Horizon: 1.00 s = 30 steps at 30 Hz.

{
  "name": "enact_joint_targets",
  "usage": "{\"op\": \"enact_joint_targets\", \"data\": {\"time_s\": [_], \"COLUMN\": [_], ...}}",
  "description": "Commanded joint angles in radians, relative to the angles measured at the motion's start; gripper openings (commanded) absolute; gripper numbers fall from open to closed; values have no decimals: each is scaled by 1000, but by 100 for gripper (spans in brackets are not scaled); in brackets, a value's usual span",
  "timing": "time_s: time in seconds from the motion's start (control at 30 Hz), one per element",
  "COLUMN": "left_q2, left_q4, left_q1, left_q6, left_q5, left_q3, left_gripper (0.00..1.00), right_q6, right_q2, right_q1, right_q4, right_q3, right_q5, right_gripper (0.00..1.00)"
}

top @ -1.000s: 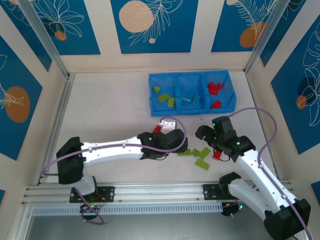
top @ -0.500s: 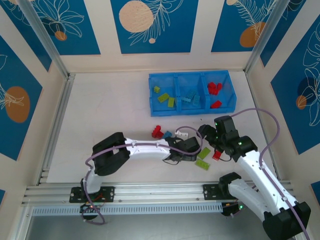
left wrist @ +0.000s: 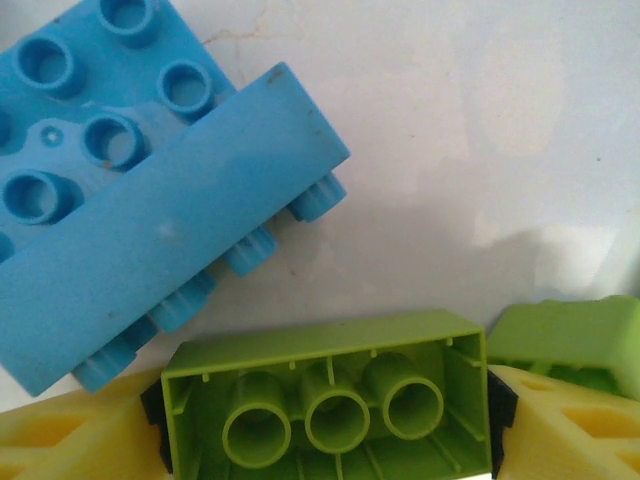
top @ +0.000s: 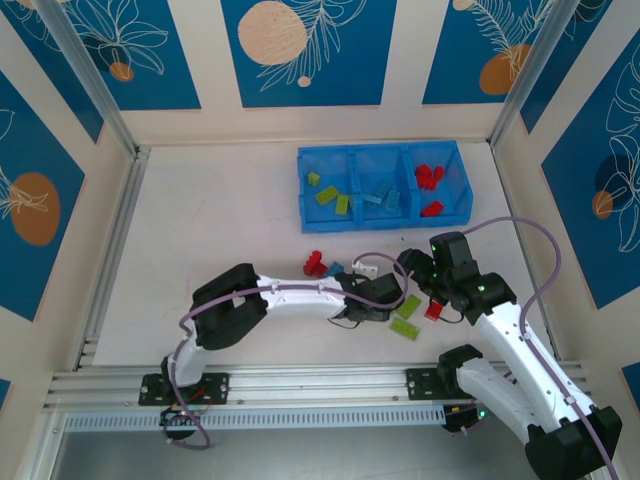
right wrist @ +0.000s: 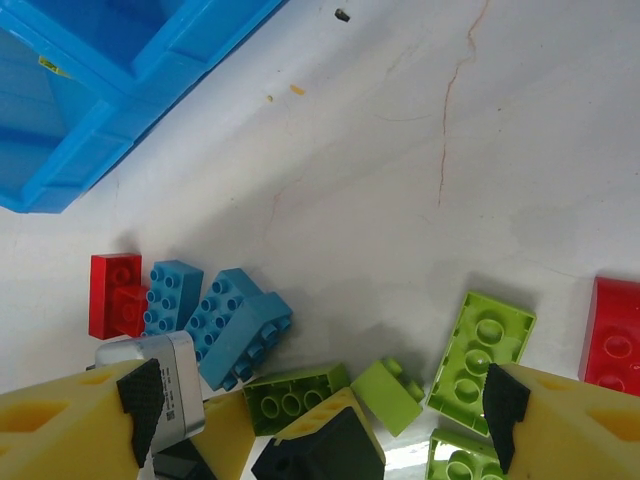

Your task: Sort the legos into containers by color

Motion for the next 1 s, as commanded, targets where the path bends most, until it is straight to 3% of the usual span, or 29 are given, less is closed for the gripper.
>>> {"op": "enact_joint_targets", "data": {"time_s": [0.0, 0.2, 0.5, 0.77, 0.97], "left_q2": [-6, 43, 57, -105, -235], "left_q4": [-53, -40, -87, -111, -127], "left_q1": [9, 18, 28, 27, 32], "left_q6": [42, 118, 150, 235, 300], "left_q5": [-3, 15, -10, -26, -108], "left_q3": [-42, -16, 0, -21, 0], "left_gripper": [79, 82, 66, 61, 61], "right_q6": [7, 6, 13, 21, 18], "right_q2": [-13, -13, -48, -52, -59], "right_q1": [-4, -2, -4, -4, -4], "right_q4": [-23, -19, -47, -31, -50], "right_q3": [29, 24, 23, 23, 37], "right_q5": [-13, -19, -13, -22, -15], "right_gripper": [86, 86, 86, 86, 86]}}
